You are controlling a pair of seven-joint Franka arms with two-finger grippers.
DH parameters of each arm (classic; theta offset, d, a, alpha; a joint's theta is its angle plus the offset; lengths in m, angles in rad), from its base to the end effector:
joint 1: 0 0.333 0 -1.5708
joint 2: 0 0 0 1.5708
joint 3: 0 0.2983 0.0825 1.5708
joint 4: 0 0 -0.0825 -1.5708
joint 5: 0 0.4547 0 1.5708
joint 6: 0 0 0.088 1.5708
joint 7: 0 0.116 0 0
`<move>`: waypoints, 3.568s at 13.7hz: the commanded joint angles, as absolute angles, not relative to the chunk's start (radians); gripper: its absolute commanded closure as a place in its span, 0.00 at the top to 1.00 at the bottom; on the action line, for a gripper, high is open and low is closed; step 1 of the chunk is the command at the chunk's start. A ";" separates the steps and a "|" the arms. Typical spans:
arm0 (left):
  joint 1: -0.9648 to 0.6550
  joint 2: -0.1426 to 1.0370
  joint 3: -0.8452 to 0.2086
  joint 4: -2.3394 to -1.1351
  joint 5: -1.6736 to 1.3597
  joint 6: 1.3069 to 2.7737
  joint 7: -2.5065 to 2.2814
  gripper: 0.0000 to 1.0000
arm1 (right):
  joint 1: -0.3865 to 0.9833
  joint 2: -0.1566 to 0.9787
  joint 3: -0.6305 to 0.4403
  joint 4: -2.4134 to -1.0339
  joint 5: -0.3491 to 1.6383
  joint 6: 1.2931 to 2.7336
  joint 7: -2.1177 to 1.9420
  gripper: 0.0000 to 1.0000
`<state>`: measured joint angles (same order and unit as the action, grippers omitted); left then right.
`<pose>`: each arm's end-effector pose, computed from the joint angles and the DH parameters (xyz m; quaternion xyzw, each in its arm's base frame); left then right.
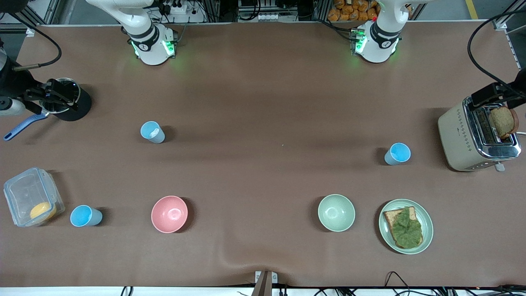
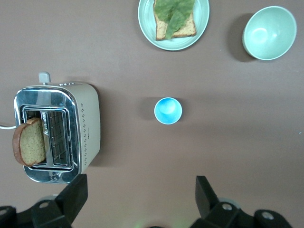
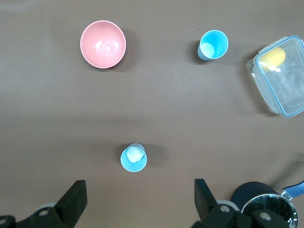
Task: Stack blue cups with both arms
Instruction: 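Move the right gripper toward a blue cup while the left gripper approaches another, then grasp the blue cup with the right gripper while the left gripper grasps another, then lift the blue cup with the right gripper while the left gripper lifts its cup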
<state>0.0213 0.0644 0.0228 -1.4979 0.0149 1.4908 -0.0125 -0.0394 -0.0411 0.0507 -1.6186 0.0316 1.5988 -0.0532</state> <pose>0.6343 0.0294 0.5898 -0.9989 -0.0286 0.0359 0.0076 0.6158 0.0111 0.5998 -0.9993 -0.0320 -0.0109 0.0145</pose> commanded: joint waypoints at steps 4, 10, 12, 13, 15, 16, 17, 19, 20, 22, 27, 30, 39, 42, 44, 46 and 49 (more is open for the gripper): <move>0.044 0.086 0.018 -1.721 -0.024 1.756 -0.027 1.00 | -0.052 -0.029 0.063 -1.603 0.038 1.589 -0.063 1.00; 0.041 0.091 -0.018 -2.003 -0.035 2.040 -0.019 1.00 | -0.049 -0.026 0.066 -1.685 0.037 1.603 -0.063 1.00; 0.034 0.095 -0.018 -2.133 -0.029 2.208 -0.021 1.00 | -0.038 -0.026 0.069 -1.755 0.037 1.660 -0.063 1.00; 0.040 0.112 -0.018 -2.160 -0.025 2.258 -0.018 1.00 | -0.035 -0.025 0.069 -1.788 0.037 1.669 -0.063 1.00; 0.057 0.164 -0.018 -2.160 -0.025 2.281 -0.002 1.00 | -0.023 -0.031 0.069 -1.924 0.037 1.792 -0.061 1.00; 0.058 0.198 -0.018 -2.160 -0.025 2.310 -0.002 1.00 | -0.023 -0.032 0.069 -1.997 0.037 1.868 -0.061 1.00; 0.060 0.231 -0.018 -2.160 -0.025 2.338 -0.002 1.00 | -0.023 -0.031 0.071 -2.050 0.037 1.932 -0.061 1.00; 0.067 0.258 -0.018 -2.154 -0.025 2.350 0.000 1.00 | -0.014 -0.025 0.071 -2.138 0.037 1.995 -0.061 1.00; 0.066 0.268 -0.018 -2.152 -0.025 2.358 0.000 1.00 | -0.017 -0.023 0.071 -2.187 0.037 2.046 -0.061 1.00; 0.064 0.296 -0.018 -2.149 -0.025 2.382 -0.002 1.00 | -0.018 0.001 0.069 -2.279 0.037 2.178 -0.061 1.00; 0.080 0.327 -0.020 -2.149 -0.025 2.390 0.003 0.93 | -0.015 0.074 0.069 -2.367 0.037 2.313 -0.063 1.00; 0.072 0.347 -0.020 -2.141 -0.035 2.390 0.000 0.51 | -0.014 0.086 0.069 -2.413 0.037 2.374 -0.063 1.00; 0.074 0.299 -0.048 -2.018 -0.038 2.196 -0.020 0.00 | -0.020 0.147 0.069 -2.430 0.037 2.436 -0.092 0.97; 0.074 0.270 -0.061 -1.924 -0.038 2.068 -0.023 0.00 | -0.026 0.158 0.069 -2.427 0.037 2.437 -0.091 0.71; 0.074 0.249 -0.081 -1.849 -0.040 1.988 -0.035 0.00 | -0.026 0.161 0.071 -2.425 0.038 2.431 -0.087 0.46; 0.074 0.242 -0.100 -1.755 -0.038 1.893 -0.054 0.00 | -0.025 0.161 0.071 -2.422 0.043 2.427 -0.084 0.23; 0.074 0.241 -0.139 -1.681 -0.038 1.821 -0.090 0.00 | -0.017 0.161 0.072 -2.416 0.044 2.424 -0.074 0.00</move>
